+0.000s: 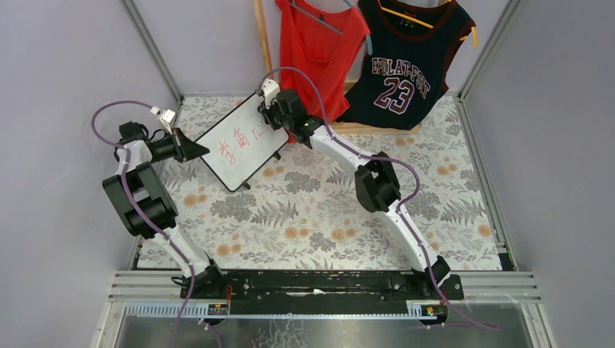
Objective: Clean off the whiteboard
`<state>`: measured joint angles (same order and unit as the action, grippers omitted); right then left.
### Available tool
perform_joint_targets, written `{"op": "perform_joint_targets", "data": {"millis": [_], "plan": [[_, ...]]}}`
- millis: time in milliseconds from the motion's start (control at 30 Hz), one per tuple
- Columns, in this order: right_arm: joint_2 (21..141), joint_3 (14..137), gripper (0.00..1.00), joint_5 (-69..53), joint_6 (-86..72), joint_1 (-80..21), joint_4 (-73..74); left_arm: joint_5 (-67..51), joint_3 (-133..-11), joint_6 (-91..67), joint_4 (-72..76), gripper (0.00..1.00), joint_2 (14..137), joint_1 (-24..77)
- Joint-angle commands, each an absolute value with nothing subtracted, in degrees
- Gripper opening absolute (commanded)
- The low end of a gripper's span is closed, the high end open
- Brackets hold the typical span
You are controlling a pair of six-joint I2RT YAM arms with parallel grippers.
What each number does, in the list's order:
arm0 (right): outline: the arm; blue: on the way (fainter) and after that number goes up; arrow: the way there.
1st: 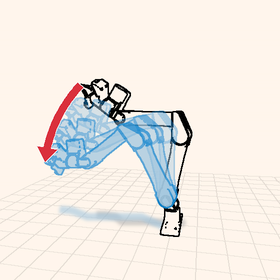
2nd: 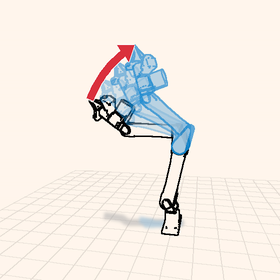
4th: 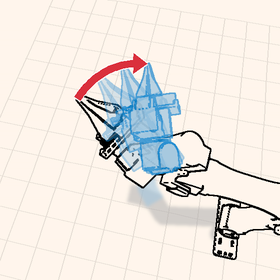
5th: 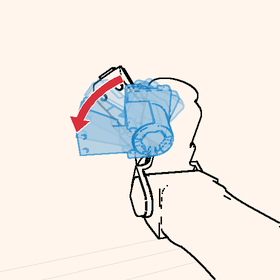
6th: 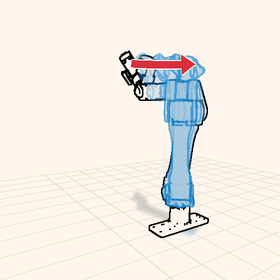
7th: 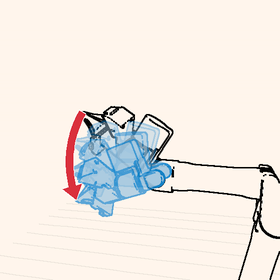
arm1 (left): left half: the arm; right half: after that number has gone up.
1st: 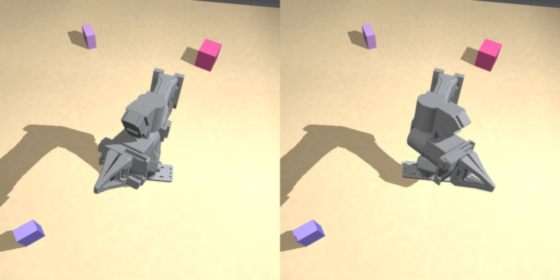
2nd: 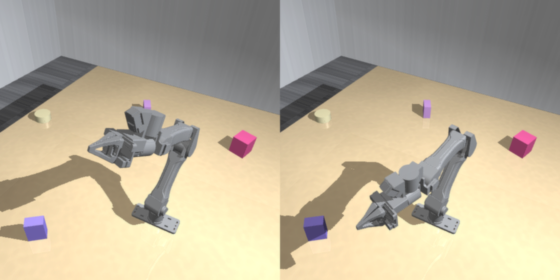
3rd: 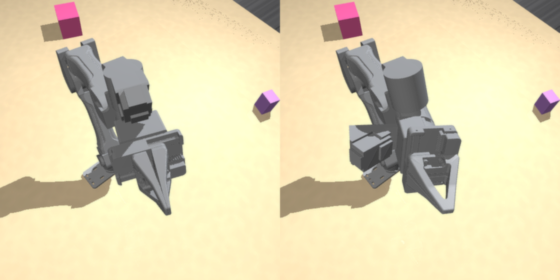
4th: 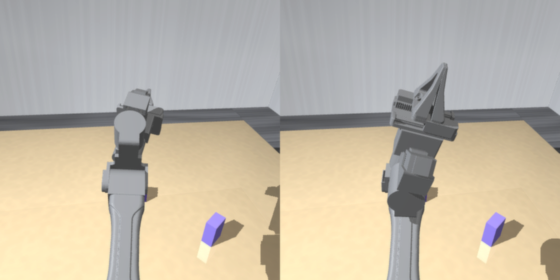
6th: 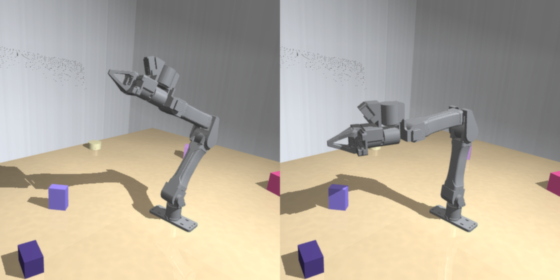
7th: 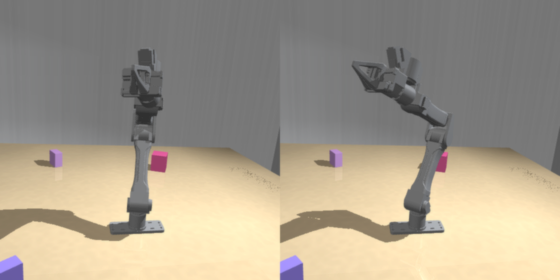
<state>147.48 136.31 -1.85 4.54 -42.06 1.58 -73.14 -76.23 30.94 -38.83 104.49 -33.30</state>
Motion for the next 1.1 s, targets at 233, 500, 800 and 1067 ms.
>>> {"op": "perform_joint_targets", "data": {"millis": [233, 500, 800, 1067], "plan": [[142.04, 129.50, 0.00, -9.04, 1.18, -51.18, -1.36, -69.09, -74.98, 32.96, -39.55, 0.00, 104.52, -32.61], [143.02, 130.15, 0.00, -5.65, 1.93, -50.99, -0.38, -69.38, -74.97, 33.26, -39.51, 0.00, 104.28, -32.54], [143.76, 129.81, 0.00, -5.20, 1.40, -45.70, 0.00, -70.51, -82.73, 47.75, -55.61, 0.00, 109.87, -32.57], [143.31, 129.58, 0.00, -5.11, 1.77, -42.46, 0.12, -69.33, -87.18, 54.69, -62.32, 0.00, 113.37, -32.58]]}}
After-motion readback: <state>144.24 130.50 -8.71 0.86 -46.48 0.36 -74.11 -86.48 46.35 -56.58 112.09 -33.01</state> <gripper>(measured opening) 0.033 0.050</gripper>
